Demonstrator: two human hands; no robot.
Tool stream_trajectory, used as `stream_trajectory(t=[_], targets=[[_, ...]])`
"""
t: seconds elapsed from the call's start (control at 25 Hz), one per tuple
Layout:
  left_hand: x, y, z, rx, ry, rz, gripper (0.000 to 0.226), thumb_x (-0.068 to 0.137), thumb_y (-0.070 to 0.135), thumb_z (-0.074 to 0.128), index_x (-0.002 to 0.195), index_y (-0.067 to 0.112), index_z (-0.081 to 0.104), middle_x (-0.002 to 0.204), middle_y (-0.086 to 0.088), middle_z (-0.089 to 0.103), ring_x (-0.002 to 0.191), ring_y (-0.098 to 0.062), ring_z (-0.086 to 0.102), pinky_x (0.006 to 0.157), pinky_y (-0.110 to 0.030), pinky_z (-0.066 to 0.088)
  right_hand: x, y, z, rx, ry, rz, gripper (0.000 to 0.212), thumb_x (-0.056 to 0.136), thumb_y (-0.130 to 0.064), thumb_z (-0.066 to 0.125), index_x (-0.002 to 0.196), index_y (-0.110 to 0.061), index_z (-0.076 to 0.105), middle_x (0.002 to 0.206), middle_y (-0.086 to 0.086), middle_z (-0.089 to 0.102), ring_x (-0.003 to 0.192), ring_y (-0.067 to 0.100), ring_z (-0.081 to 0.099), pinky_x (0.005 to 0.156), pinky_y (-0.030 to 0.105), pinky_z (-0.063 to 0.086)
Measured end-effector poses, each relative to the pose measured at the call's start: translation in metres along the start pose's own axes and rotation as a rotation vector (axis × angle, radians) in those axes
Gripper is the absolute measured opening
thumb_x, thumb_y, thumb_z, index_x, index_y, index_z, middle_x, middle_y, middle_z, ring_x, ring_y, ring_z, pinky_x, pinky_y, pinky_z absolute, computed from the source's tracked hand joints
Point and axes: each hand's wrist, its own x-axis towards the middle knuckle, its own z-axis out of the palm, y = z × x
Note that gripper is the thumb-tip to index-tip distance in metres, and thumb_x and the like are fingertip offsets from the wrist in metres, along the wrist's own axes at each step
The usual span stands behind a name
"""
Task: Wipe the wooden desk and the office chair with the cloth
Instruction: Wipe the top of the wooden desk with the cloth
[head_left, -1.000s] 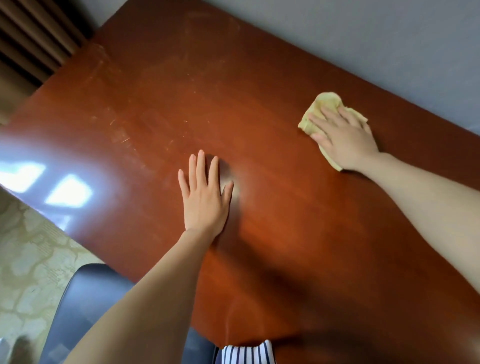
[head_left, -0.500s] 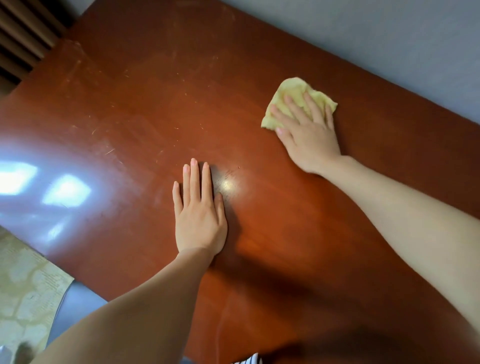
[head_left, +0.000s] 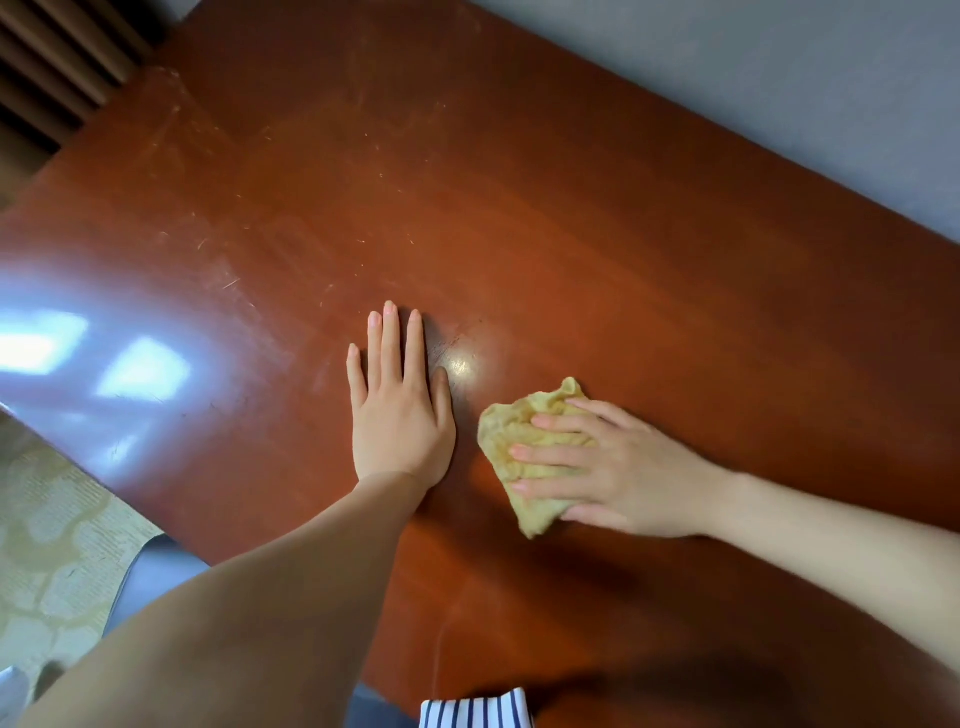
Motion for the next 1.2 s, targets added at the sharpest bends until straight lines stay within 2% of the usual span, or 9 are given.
stream_trajectory(t=[0.04,0.12,0.32,0.4,0.52,0.72,0.88,1.04,1.2], targets=[[0.000,0.000,0.000,-0.004,-0.001,-0.001,0.059,0.096,0.036,0.013,0.152,0.017,0.008,0.160,-0.002,0.000,0.146,-0.015,-0.010,0.117,-0.032,-0.011,-0.008,0.013,-0.002,-0.021,-0.009,-0.039,0.042,0.090,-0.044,0.044,0.129,-0.036,0.056,0.141,-0.009,0.048,0.132,0.023,0.043,0.111,0.042,0.030],[0.000,0.000,-0.001,-0.013,-0.003,-0.004,0.058,0.097,0.036,0.016,0.152,0.017,0.008,0.160,-0.001,-0.001,0.146,-0.014,-0.011,0.117,-0.032,-0.011,-0.022,0.045,-0.005,-0.040,0.011,0.013,0.043,0.090,-0.044,0.042,0.130,-0.035,0.055,0.142,-0.007,0.046,0.133,0.024,0.042,0.108,0.041,0.032],[-0.001,0.003,-0.003,-0.028,-0.005,-0.002,0.059,0.096,0.036,0.014,0.152,0.018,0.010,0.160,-0.002,0.000,0.146,-0.014,-0.010,0.117,-0.033,-0.010,-0.040,0.125,-0.020,-0.059,0.043,0.500,0.052,0.093,-0.061,0.015,0.140,-0.042,0.027,0.152,-0.009,0.027,0.141,0.024,0.025,0.108,0.047,0.027],[-0.002,0.002,-0.004,-0.028,-0.009,-0.001,0.059,0.096,0.036,0.014,0.152,0.018,0.009,0.160,-0.002,0.000,0.146,-0.014,-0.010,0.118,-0.033,-0.009,-0.032,0.153,-0.027,-0.009,0.057,0.721,0.052,0.092,-0.062,0.013,0.142,-0.049,0.018,0.156,-0.012,0.020,0.145,0.019,0.012,0.111,0.049,0.019],[-0.003,0.003,-0.005,-0.030,-0.010,0.003,0.059,0.096,0.037,0.011,0.152,0.019,0.008,0.159,0.000,-0.002,0.145,-0.012,-0.013,0.118,-0.032,-0.009,0.003,0.186,-0.037,0.101,0.122,1.036,0.048,0.096,-0.058,0.016,0.144,-0.050,0.018,0.157,-0.016,0.010,0.145,0.016,0.000,0.114,0.048,0.005],[-0.001,0.004,-0.005,-0.040,-0.008,0.004,0.059,0.095,0.038,0.009,0.151,0.021,0.005,0.155,0.005,-0.010,0.144,-0.011,-0.014,0.117,-0.029,-0.012,0.083,0.213,-0.049,0.219,0.154,1.290,0.049,0.098,-0.053,0.016,0.147,-0.047,0.012,0.158,-0.014,0.002,0.145,0.025,-0.008,0.114,0.053,-0.005],[0.000,0.002,-0.004,-0.030,-0.010,0.007,0.057,0.096,0.038,0.010,0.150,0.022,0.003,0.155,0.004,-0.009,0.145,-0.012,-0.012,0.116,-0.028,-0.014,0.125,0.209,-0.053,0.205,0.103,1.178,0.049,0.098,-0.054,0.019,0.145,-0.050,0.010,0.159,-0.014,0.000,0.145,0.026,-0.009,0.113,0.055,-0.006],[0.000,0.001,-0.003,-0.031,-0.014,0.001,0.057,0.095,0.038,0.009,0.149,0.022,-0.001,0.156,0.004,-0.009,0.144,-0.010,-0.015,0.116,-0.029,-0.012,0.149,0.169,-0.048,0.088,0.079,0.853,0.047,0.097,-0.056,0.020,0.144,-0.053,0.013,0.158,-0.014,0.004,0.146,0.025,-0.005,0.113,0.057,-0.002],[0.000,0.000,-0.003,-0.035,-0.018,0.005,0.058,0.095,0.038,0.009,0.150,0.021,0.002,0.155,0.005,-0.009,0.144,-0.010,-0.014,0.117,-0.029,-0.011,0.126,0.105,-0.032,0.026,0.039,0.535,0.049,0.094,-0.057,0.014,0.143,-0.053,0.016,0.157,-0.015,0.009,0.146,0.023,-0.002,0.114,0.053,-0.005]])
